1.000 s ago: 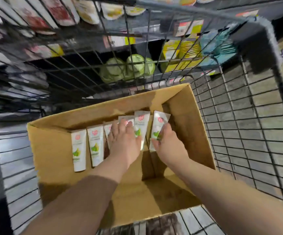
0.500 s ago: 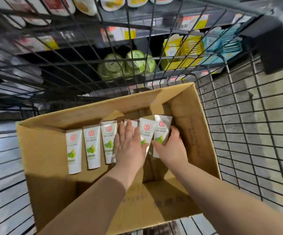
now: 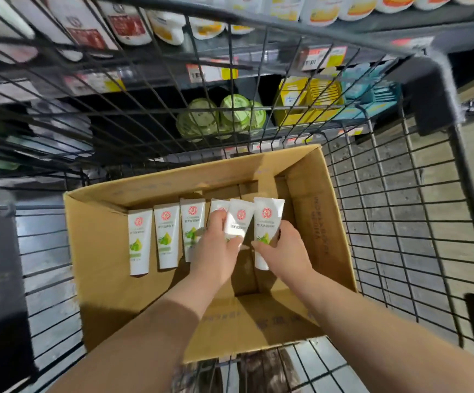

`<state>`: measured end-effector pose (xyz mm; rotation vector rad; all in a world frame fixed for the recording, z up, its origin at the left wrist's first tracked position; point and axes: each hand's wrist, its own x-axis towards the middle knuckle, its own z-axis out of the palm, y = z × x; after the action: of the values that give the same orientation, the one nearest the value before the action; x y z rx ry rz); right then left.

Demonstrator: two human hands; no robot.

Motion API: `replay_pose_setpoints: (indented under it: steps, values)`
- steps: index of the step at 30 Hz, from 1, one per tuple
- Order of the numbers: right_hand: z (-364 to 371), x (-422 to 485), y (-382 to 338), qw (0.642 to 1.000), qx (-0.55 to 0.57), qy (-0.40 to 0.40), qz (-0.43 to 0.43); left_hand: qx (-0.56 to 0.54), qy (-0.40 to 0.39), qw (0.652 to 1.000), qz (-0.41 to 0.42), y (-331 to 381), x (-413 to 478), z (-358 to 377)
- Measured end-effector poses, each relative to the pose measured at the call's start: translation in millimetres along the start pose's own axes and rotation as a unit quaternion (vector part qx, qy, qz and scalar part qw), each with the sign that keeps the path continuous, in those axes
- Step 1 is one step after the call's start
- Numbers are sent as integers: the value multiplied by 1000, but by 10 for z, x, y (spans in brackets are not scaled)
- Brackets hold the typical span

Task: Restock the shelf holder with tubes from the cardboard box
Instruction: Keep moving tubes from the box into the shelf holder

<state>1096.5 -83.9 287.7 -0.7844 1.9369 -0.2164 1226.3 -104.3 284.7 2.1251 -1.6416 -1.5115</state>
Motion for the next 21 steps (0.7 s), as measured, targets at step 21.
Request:
replay_pose_setpoints:
  steps: [21]
  values:
    - [-955, -2050, -2150, 931, -44, -96, -348, -268, 271, 924, 4, 978, -2000, -2075]
